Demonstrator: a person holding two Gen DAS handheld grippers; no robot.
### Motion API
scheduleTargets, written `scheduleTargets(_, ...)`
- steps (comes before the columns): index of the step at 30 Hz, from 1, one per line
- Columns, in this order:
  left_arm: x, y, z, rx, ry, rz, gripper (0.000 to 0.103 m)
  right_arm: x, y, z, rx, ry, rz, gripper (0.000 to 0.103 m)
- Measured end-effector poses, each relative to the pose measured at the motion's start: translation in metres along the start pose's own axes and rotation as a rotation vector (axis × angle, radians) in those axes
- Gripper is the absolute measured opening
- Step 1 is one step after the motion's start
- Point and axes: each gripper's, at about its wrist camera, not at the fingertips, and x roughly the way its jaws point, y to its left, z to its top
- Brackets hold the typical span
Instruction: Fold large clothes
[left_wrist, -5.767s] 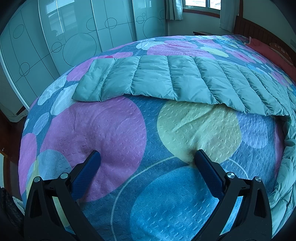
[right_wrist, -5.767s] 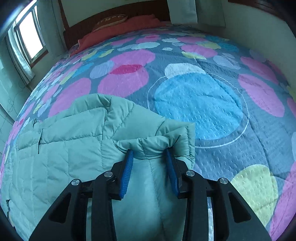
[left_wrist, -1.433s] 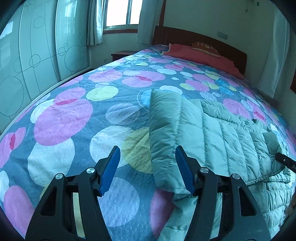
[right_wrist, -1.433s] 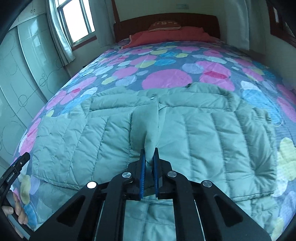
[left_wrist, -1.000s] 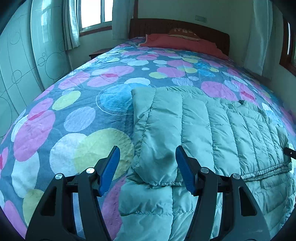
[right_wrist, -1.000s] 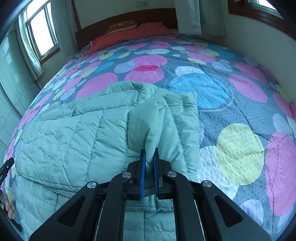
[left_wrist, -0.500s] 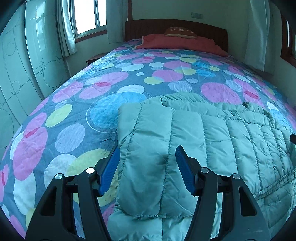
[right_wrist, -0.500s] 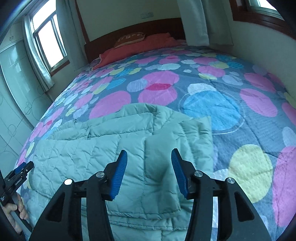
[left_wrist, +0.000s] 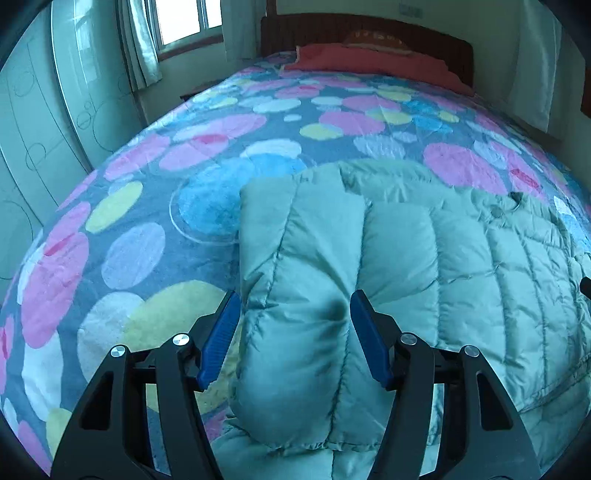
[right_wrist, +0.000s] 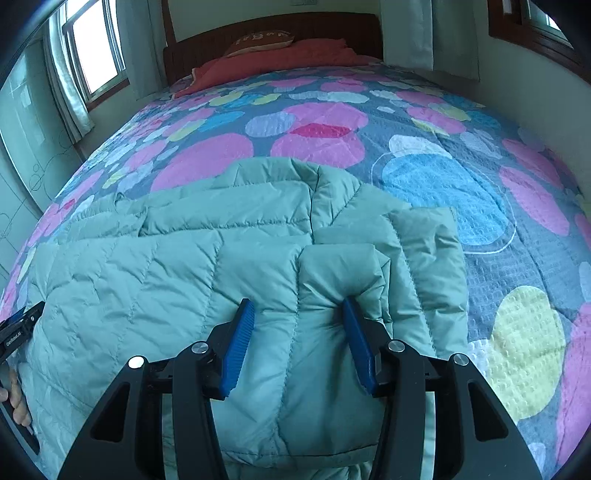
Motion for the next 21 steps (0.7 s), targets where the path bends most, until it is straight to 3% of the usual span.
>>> scheduleTargets(4,-0.012,-0.021,0.01,0.034,-0.068,-0.051,0.062,-0.006,0.018,0.014,-0.018,-0.036,0.04,0.05)
scheduleTargets(6,-0.001,-0.032,0.012,0.044,-0.036,-0.074,0.062,0.005,0.029,0.018,-0.029,-0.018,0.055,0.05)
scheduleTargets(9,0.034,-0.044,0.006,0.059,0.079,-0.086,0.062,0.026,0.042,0.016,-0.05,0.017,0.034,0.051)
scheduleTargets(12,0.034,-0.05,0.004,0.083,0.064,-0.068,0.062,0.039,0.042,0.009,-0.051,0.026,0.031,0.053)
scheduleTargets(18,-0.009,-0.042,-0.006,0.014,0.017,-0.131,0.062,0.003,0.038,0.003,-0.043,-0.002,0.022,0.053)
scheduleTargets(21,-0.008,-0.047,-0.019,0.006,0.035,-0.155,0.062,-0.012,0.037,-0.014,-0.067,-0.022,-0.004,0.053)
